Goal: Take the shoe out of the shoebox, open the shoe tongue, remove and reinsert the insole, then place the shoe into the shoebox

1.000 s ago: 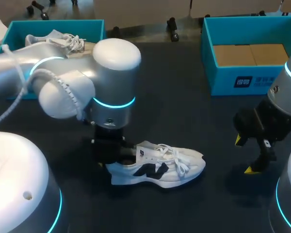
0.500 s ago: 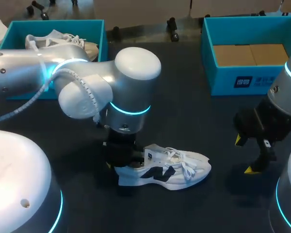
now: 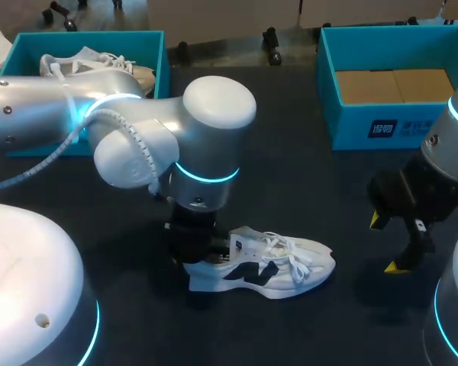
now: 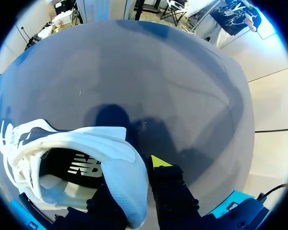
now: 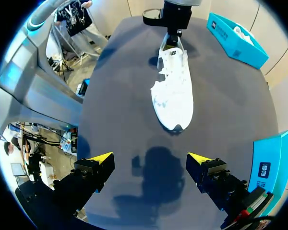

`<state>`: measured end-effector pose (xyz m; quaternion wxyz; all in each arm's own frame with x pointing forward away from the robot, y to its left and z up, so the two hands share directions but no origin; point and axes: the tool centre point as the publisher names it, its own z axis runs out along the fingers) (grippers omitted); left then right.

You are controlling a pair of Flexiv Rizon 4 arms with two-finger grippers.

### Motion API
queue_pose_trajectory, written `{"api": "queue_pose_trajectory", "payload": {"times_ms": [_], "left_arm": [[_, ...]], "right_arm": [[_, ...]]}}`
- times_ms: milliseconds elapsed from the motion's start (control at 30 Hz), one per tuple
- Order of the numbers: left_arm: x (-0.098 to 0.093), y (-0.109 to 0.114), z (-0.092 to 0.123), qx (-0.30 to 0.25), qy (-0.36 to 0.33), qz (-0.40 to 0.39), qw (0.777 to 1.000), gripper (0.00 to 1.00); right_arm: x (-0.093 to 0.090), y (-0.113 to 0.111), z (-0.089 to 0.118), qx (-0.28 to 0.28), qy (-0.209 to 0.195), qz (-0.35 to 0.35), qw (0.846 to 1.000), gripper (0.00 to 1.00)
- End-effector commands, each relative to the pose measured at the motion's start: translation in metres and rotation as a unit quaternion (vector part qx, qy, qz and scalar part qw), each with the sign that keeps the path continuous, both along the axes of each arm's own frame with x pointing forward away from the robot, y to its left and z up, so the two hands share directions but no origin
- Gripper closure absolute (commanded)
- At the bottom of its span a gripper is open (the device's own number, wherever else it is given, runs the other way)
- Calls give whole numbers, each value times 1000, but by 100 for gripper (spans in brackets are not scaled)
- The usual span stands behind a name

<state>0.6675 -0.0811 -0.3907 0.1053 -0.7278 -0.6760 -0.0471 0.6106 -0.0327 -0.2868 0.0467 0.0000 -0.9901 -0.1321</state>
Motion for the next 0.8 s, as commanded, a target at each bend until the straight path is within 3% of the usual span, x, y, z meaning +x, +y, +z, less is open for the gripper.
{"api": "queue_pose_trajectory", "payload": {"times_ms": [33, 133, 167, 200, 233, 267, 800], "left_arm": [[0, -7, -4, -2, -4, -6, 1000, 100], [0, -7, -3, -2, -4, -7, 1000, 100], [0, -7, -3, -3, -4, -6, 1000, 96], [0, -7, -2, -3, -4, -5, 1000, 60], [1, -7, -1, -5, -4, -4, 1000, 15], [2, -7, 0, -7, -3, -4, 1000, 0], [-4, 5, 42, -70, 5, -4, 998, 0]], "right_arm": [[0, 1, -1, -1, 0, 0, 1000, 0], [0, 1, -1, -1, 0, 0, 1000, 0], [0, 1, -1, -1, 0, 0, 1000, 0], [0, 1, -1, -1, 0, 0, 1000, 0], [0, 1, -1, -1, 0, 0, 1000, 0], [0, 1, -1, -1, 0, 0, 1000, 0], [0, 1, -1, -1, 0, 0, 1000, 0]]}}
